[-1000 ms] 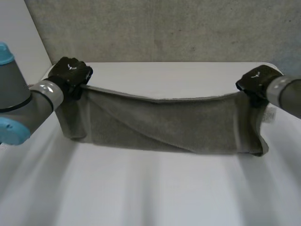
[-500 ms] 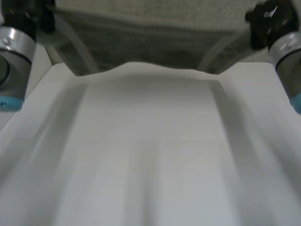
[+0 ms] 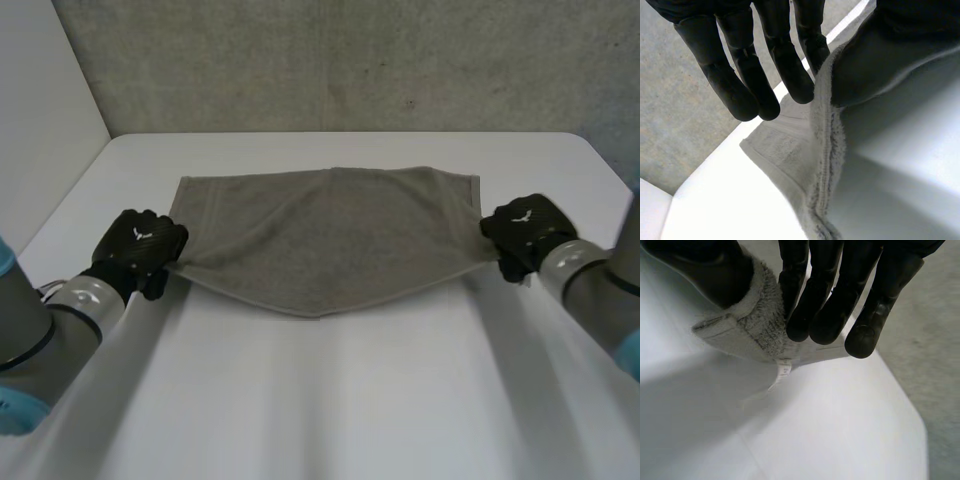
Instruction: Fold the towel.
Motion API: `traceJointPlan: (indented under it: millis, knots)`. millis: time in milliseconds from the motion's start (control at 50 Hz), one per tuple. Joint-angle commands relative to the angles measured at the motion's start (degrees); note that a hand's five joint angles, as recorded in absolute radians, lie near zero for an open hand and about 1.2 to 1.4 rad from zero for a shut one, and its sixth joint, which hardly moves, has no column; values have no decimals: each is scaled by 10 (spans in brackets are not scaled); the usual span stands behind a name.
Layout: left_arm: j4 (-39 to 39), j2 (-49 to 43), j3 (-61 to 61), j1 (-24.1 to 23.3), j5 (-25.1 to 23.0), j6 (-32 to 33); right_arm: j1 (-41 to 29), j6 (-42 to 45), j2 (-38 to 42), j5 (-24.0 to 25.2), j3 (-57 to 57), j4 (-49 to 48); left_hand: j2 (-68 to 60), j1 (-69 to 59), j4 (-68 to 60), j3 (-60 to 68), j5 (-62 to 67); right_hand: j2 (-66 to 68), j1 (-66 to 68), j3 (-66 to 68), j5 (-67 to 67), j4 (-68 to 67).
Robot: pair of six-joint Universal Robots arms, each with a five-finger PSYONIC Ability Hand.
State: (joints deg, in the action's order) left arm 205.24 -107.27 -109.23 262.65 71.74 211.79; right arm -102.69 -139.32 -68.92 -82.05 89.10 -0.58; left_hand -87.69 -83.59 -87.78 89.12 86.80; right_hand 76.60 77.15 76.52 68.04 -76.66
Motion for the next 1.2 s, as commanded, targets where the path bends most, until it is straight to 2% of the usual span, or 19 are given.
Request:
traceJointPlan:
  millis: [20, 100, 120, 140, 180, 200, 240, 300, 340, 360, 400, 460, 500, 520, 560, 680, 780, 880, 1200]
  knots:
    - [-20, 137, -62, 40, -2, 17, 56, -1, -191, 15, 64, 39, 77, 36, 78, -91, -168, 34, 28, 35, 20, -33]
    - [-53, 212, -76, 69, -28, 15, 84, 13, -248, 48, 62, 103, 77, 36, 78, -91, -168, 34, 28, 35, 20, -33]
    - [-72, 240, -78, 80, -54, 13, 100, 27, -263, 65, 59, 137, 77, 36, 78, -91, -168, 34, 28, 35, 20, -33]
    - [-72, 240, -78, 80, -55, 13, 100, 27, -263, 65, 59, 138, 77, 36, 78, -91, -168, 34, 28, 35, 20, -33]
    - [-100, 269, -81, 93, -112, 3, 121, 53, -268, 101, 58, 182, 77, 36, 78, -91, -168, 34, 28, 35, 20, -33]
    - [-100, 269, -81, 93, -113, 3, 121, 53, -268, 102, 58, 182, 77, 36, 78, -91, -168, 34, 28, 35, 20, -33]
    - [-107, 268, -83, 88, -148, -9, 124, 54, -255, 127, 61, 185, 77, 36, 78, -91, -168, 34, 28, 35, 20, -33]
    - [-102, 255, -84, 86, -154, -14, 123, 51, -230, 131, 64, 181, 77, 36, 78, -91, -168, 34, 28, 35, 20, -33]
    - [-73, 166, -64, 73, -147, -16, 112, 47, -143, 130, 50, 175, 77, 36, 78, -91, -168, 34, 28, 35, 20, -33]
    - [-73, 166, -63, 73, -147, -16, 112, 47, -142, 130, 49, 175, 77, 36, 78, -91, -168, 34, 28, 35, 20, -33]
    - [-56, 64, -6, 37, -123, -16, 100, 44, -63, 117, 9, 175, 77, 36, 78, -91, -168, 34, 28, 35, 20, -33]
    - [-57, 20, 25, 20, -99, -15, 92, 40, -28, 102, -13, 174, 77, 36, 78, -91, -168, 34, 28, 35, 20, -33]
    - [-60, -62, 94, -5, -38, -9, 73, 25, 38, 64, -62, 162, 77, 36, 78, -91, -168, 34, 28, 35, 20, -33]
    - [-60, -63, 95, -5, -38, -9, 73, 25, 39, 64, -62, 162, 77, 36, 78, -91, -168, 34, 28, 35, 20, -33]
    - [-62, -116, 159, -14, 5, -14, 58, 8, 91, 31, -112, 132, 77, 36, 78, -91, -168, 34, 28, 35, 20, -33]
    - [-57, -167, 236, -21, 16, -17, 38, -18, 128, -7, -162, 90, 77, 36, 78, -91, -168, 34, 28, 35, 20, -33]
    - [-52, -219, 326, -47, 19, -32, 17, -63, 163, -40, -195, -16, 77, 36, 78, -91, -168, 34, 28, 35, 20, -33]
    - [-50, -260, 377, -55, 32, -33, 0, -64, 193, -70, -223, -74, 77, 36, 78, -91, -168, 34, 28, 35, 20, -33]
    - [-48, -331, 445, -70, 67, -30, -15, -45, 273, -104, -291, -76, 77, 36, 78, -91, -168, 34, 28, 35, 20, -33]
